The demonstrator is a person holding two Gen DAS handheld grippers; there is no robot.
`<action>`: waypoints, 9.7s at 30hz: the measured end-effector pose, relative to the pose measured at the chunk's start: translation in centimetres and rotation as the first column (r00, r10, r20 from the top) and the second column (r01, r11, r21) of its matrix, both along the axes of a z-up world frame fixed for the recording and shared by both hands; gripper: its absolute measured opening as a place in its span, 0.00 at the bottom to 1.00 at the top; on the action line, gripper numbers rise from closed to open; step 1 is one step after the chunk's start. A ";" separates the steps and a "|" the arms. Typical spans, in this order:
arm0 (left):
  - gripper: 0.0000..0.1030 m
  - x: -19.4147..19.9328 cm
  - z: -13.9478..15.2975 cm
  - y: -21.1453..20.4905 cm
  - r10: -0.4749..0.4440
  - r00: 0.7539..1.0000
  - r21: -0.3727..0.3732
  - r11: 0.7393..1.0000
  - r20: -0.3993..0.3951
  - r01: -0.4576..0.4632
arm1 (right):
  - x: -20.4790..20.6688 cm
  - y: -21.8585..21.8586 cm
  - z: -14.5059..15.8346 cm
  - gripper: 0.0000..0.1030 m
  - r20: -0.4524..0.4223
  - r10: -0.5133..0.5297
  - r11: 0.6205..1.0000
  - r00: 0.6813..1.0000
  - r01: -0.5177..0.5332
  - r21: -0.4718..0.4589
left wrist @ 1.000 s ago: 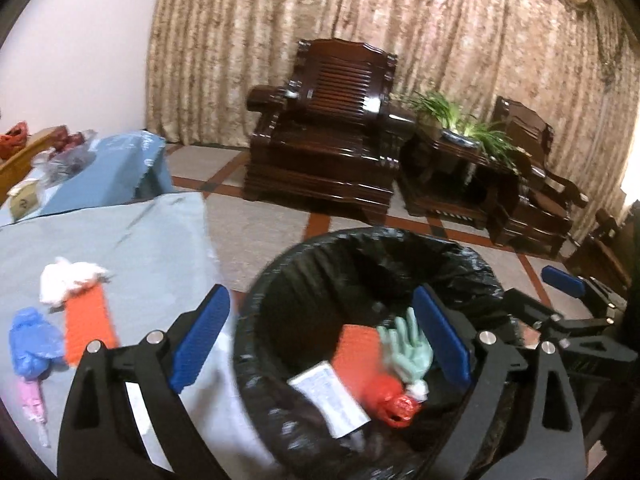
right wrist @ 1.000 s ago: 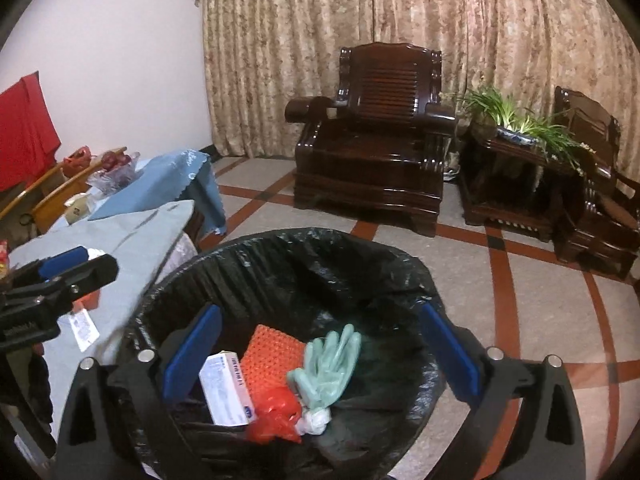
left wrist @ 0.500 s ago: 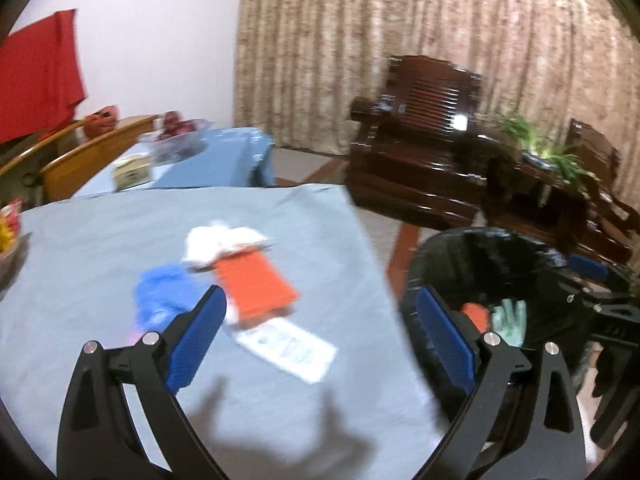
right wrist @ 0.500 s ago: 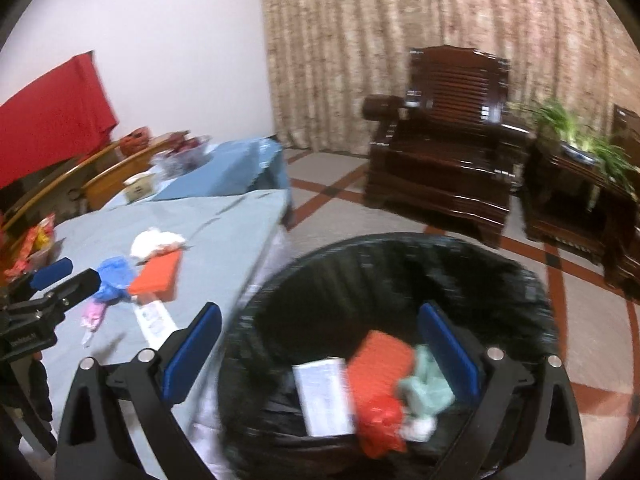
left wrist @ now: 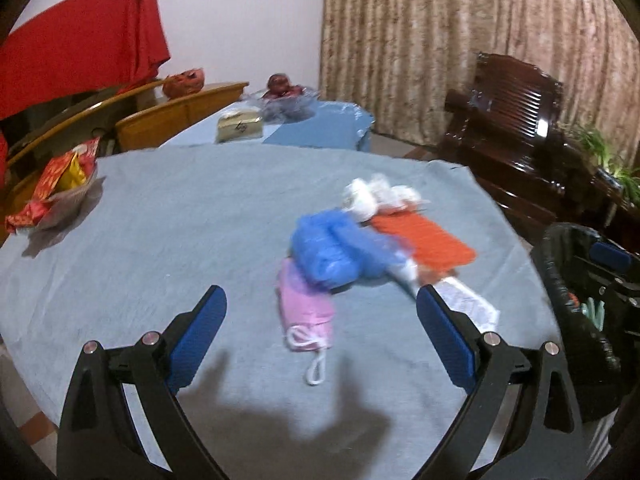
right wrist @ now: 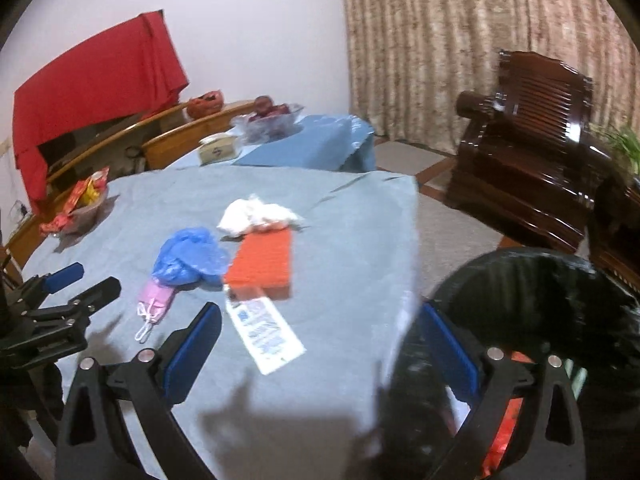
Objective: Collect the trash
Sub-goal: 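Move both tools back over the table toward the pink mask and blue bag, then grasp the pink mask with the left tool while the right tool grasps the blue plastic bag, then carry the pink mask and blue bag over the bin, then open both tools to drop the mask and blue bag into the bin, then move both tools back over the table toward the white tissues, then grasp a white tissue with the left tool while the right tool grasps another tissue, then carry both white tissues over the bin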
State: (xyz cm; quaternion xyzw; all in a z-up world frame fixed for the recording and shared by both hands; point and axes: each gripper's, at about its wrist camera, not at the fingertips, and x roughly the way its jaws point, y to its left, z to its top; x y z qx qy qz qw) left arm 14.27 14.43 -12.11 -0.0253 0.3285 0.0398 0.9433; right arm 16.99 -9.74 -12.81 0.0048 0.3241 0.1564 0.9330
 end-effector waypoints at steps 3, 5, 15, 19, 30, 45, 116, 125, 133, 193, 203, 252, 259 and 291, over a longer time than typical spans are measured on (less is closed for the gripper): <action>0.90 0.9 -1.2 1.2 0.019 1.000 -0.011 1.000 -0.020 -0.019 | 0.8 1.6 -0.6 0.94 0.004 0.019 1.000 1.000 -0.018 -0.020; 0.90 1.7 -2.1 1.7 0.023 0.999 -0.012 1.000 -0.038 -0.024 | 1.2 2.2 -0.9 0.94 0.001 0.025 0.999 1.000 -0.025 -0.028; 0.90 5.0 -6.1 2.8 0.027 0.990 -0.042 0.999 -0.137 -0.033 | 3.1 3.1 -2.6 0.94 -0.042 0.023 0.999 0.999 -0.025 -0.034; 0.76 6.2 -7.3 2.9 0.014 0.982 -0.063 0.998 -0.189 -0.026 | 3.6 3.2 -2.9 0.94 -0.048 0.021 0.999 0.999 -0.022 -0.033; 0.18 5.7 -7.5 4.0 0.014 0.978 -0.119 0.992 -0.208 -0.039 | 4.2 4.3 -2.7 0.94 -0.043 0.041 0.999 0.998 -0.043 -0.034; 0.15 3.4 -4.3 8.9 0.143 0.982 -0.043 0.988 -0.126 -0.150 | 5.6 9.6 -1.7 0.94 -0.016 0.134 0.991 0.991 -0.135 -0.022; 0.15 1.9 4.3 -5.1 -0.133 0.988 -0.090 0.986 0.076 0.139 | 1.0 0.1 4.8 0.52 0.039 0.066 0.997 0.997 -0.068 0.048; 0.15 2.5 4.8 -11.6 -0.251 0.964 -0.095 0.961 0.090 0.259 | -0.8 -6.6 5.6 0.52 0.059 -0.056 0.998 0.997 0.054 0.029; 0.15 3.0 4.7 -18.0 -0.369 0.925 -0.103 0.921 0.088 0.377 | -2.0 -11.9 5.8 0.52 0.062 -0.160 0.987 0.985 0.159 0.014; 0.88 3.8 3.9 -7.2 -0.156 0.985 -0.036 0.987 0.070 0.159 | 0.4 -9.6 4.2 0.94 0.067 -0.133 0.991 0.989 0.133 -0.003; 0.88 5.7 2.9 -1.0 -0.045 0.997 -0.011 0.999 0.058 0.046 | 5.9 -2.6 3.0 0.94 0.053 -0.055 0.998 0.997 0.056 -0.003; 0.88 16.4 -3.5 2.1 -0.028 0.999 -0.052 0.998 -0.035 0.026 | 19.0 6.3 -4.7 0.43 -0.129 0.121 0.992 0.984 -0.124 -0.011; 0.87 18.6 -4.4 -1.2 -0.078 0.995 -0.043 0.996 -0.063 0.076 | 19.0 3.3 -4.3 0.43 -0.131 0.054 0.998 0.990 -0.055 -0.005; 0.34 8.7 2.4 -3.1 -0.112 0.994 -0.087 0.990 -0.001 0.112 | 8.5 0.7 2.3 0.43 -0.033 0.074 0.996 0.997 -0.072 0.055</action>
